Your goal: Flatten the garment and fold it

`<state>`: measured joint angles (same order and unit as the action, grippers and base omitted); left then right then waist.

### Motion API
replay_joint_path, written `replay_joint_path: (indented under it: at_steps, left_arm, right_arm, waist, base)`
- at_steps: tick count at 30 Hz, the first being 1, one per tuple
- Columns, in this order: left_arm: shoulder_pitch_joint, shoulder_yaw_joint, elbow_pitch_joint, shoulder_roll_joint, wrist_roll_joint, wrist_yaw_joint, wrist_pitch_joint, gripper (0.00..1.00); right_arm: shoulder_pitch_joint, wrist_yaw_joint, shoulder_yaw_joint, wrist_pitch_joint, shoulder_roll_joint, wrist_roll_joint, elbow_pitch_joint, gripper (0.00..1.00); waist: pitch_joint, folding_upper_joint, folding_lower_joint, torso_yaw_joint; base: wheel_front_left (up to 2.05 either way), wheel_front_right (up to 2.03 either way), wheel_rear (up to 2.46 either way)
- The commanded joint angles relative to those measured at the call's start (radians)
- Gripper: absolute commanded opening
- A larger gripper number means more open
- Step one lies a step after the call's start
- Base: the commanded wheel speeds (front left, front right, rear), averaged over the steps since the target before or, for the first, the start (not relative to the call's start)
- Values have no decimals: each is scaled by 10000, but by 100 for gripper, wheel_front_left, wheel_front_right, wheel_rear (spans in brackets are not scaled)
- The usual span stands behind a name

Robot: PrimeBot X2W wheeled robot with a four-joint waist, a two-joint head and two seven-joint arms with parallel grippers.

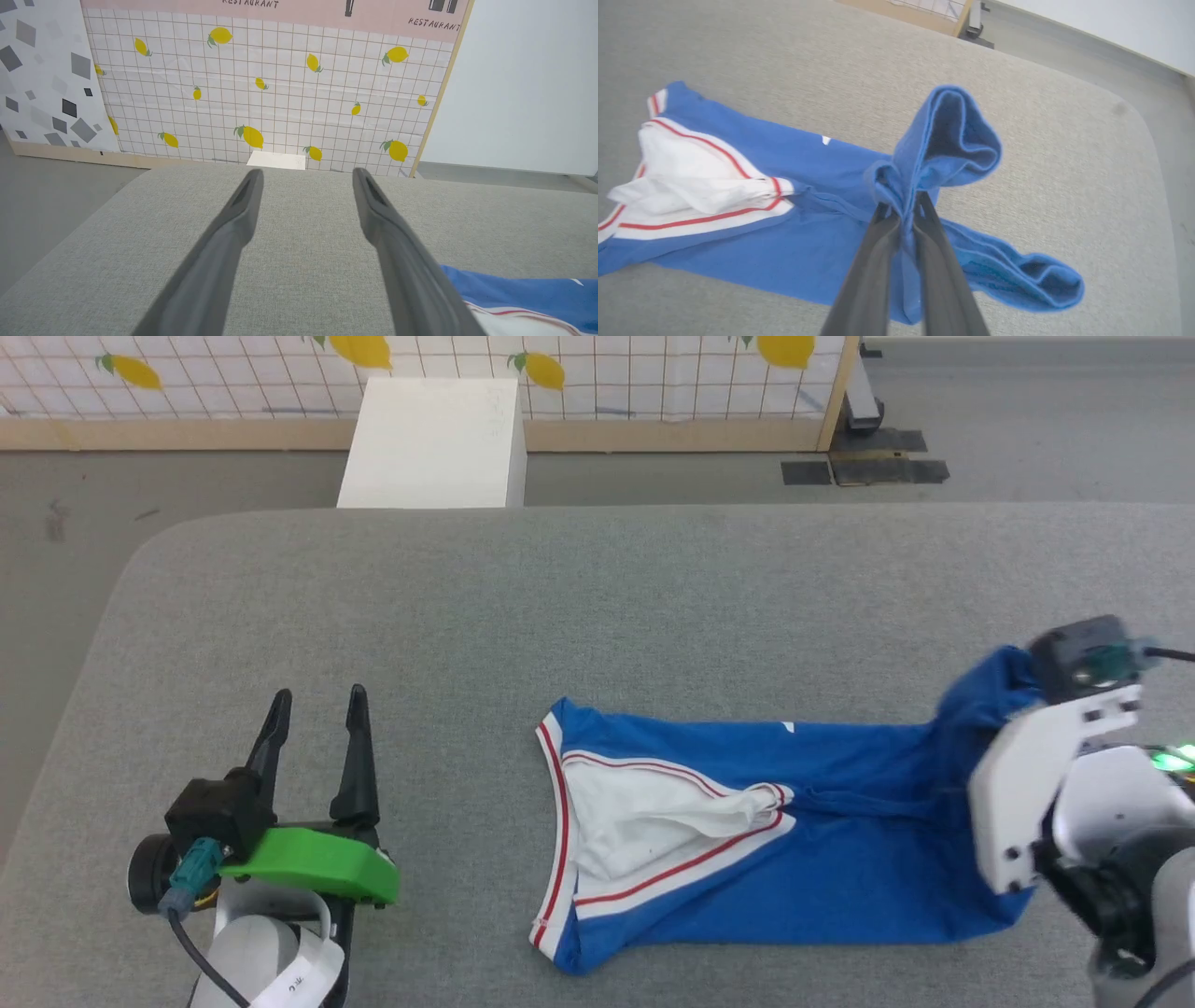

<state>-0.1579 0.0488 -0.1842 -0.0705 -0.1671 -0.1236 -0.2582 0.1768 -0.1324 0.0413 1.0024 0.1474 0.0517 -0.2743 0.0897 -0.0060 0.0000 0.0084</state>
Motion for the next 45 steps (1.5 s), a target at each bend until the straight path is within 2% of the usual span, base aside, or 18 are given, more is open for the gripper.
replay_joint_path:
  at_steps: [1, 4, 7, 12, 17, 26, 32, 38, 39, 40, 41, 45]
  left_arm:
    - [72, -12, 2, -22, 2, -70, -36, 100]
    - [32, -32, 13, -40, -27, -70, -36, 100]
    - [-48, -87, 58, -37, -44, -70, -36, 100]
    - [-211, -134, 144, -29, -59, -70, -36, 100]
    - [-448, -206, 216, 3, -52, -71, -36, 100]
    - [-875, -339, 277, 89, -88, -71, -36, 100]
    - [-978, -324, 301, 133, -60, -71, -36, 100]
    - [-1019, -256, 275, 161, -42, -71, -36, 100]
    - [-1005, -237, 272, 164, -33, -71, -36, 100]
    - [-976, -209, 269, 166, -19, -71, -36, 100]
    - [-946, -190, 268, 167, -6, -71, -36, 100]
    - [-764, -80, 274, 171, 70, -71, -36, 100]
  right_arm:
    - [-67, 17, -499, 293, 134, 242, -579, 0]
    - [175, 17, -1558, 575, 279, 528, -1167, 0]
    - [729, 17, -2598, 437, 208, 677, -946, 0]
    - [1760, 17, -3995, -172, -323, 774, 474, 0]
    - [2742, 17, -5142, -923, -740, 774, 2508, 0]
    - [4036, 17, -6067, -2145, -962, 789, 6186, 0]
    - [4558, 17, -6664, -2168, -968, 1372, 7594, 0]
    - [4726, 17, -7066, -1984, -970, 2029, 8348, 2]
    - [4712, 17, -7134, -1932, -970, 2174, 8382, 18]
    - [4699, 17, -7197, -1909, -970, 2369, 8368, 49]
    - [4692, 17, -7228, -1951, -970, 2544, 8308, 100]
    - [4684, 17, -7130, -2586, -970, 3396, 7698, 100]
  waist:
    - [-24, 60, 0, 12]
    - [20, 60, 0, 60]
    - [168, 60, 0, 190]
    - [502, 60, 0, 438]
    - [926, 60, 0, 775]
    - [1615, 60, 0, 1304]
    - [1800, 60, 0, 1393]
    - [1755, 60, 0, 1372]
    - [1718, 60, 0, 1342]
    - [1668, 60, 0, 1297]
    - [1624, 60, 0, 1258]
    - [1380, 60, 0, 1012]
  base:
    - [0, 0, 0]
    - [0, 0, 0]
    - [0, 0, 0]
    - [0, 0, 0]
    - [0, 0, 0]
    - [0, 0, 0]
    - [0, 0, 0]
    - [0, 0, 0]
    - [0, 0, 0]
    - [0, 0, 0]
    - [0, 0, 0]
    - [0, 0, 0]
